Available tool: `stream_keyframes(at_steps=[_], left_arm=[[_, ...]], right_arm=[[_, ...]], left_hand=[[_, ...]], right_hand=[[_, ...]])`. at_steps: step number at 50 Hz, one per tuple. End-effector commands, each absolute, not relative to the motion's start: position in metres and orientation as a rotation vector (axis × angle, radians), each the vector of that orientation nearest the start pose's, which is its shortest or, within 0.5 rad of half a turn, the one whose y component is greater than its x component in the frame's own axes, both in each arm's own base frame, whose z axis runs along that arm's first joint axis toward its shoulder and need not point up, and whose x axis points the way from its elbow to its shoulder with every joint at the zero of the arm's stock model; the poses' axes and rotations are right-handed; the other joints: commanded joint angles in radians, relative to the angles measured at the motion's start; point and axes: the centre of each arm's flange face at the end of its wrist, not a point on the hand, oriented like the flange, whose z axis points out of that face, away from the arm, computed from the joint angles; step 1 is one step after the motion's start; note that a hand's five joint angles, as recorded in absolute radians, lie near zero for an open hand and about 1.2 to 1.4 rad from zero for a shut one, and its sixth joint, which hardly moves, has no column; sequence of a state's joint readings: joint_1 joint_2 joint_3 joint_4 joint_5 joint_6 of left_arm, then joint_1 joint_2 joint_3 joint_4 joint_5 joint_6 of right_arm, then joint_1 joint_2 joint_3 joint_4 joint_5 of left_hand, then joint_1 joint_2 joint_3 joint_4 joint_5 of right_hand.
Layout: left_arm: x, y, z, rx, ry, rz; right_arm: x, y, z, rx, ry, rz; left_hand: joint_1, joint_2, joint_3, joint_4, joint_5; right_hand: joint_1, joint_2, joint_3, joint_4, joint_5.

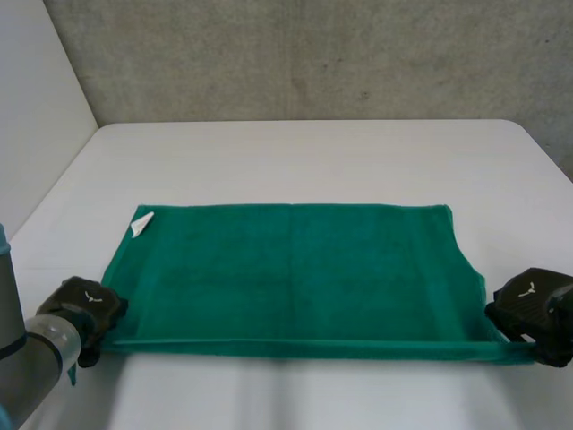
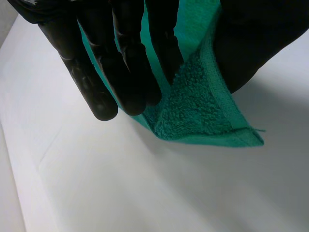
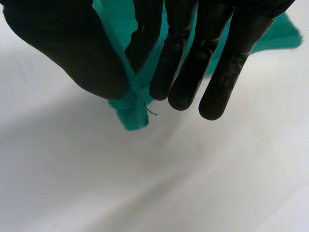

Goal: Fold the towel.

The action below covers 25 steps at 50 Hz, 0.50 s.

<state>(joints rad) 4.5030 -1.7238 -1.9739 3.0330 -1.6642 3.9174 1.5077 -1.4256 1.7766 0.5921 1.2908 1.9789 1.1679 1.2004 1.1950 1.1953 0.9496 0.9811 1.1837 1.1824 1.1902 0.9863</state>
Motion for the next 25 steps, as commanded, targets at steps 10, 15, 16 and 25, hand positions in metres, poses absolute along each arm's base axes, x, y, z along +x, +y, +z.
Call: stream_keyframes(at_steps=[10,15,16,25], left_arm=[[-0.208,-0.298,0.155,1.055,1.985,-1.595],[-0.222,-0.333,0.145,1.036,1.910,-1.677],[-0.225,-0.342,0.140,1.033,1.894,-1.690],[-0.237,-0.385,0.117,1.029,1.827,-1.715]], right_arm=[[0.195,-0.316,0.182,-1.513,2.422,-1.700],[0.210,-0.350,0.170,-1.497,2.384,-1.855],[0.215,-0.360,0.164,-1.496,2.377,-1.898],[0.233,-0.402,0.142,-1.473,2.310,-2.097]], left_hand=[[0.228,0.196,0.201,0.201,0.272],[0.228,0.196,0.201,0.201,0.272],[0.228,0.196,0.201,0.201,0.272],[0.228,0.196,0.201,0.201,0.272]], right_hand=[[0.415,0.213,0.214,0.206,0.235],[0.415,0.213,0.214,0.206,0.235],[0.415,0.213,0.214,0.206,0.235],[0.415,0.213,0.214,0.206,0.235]])
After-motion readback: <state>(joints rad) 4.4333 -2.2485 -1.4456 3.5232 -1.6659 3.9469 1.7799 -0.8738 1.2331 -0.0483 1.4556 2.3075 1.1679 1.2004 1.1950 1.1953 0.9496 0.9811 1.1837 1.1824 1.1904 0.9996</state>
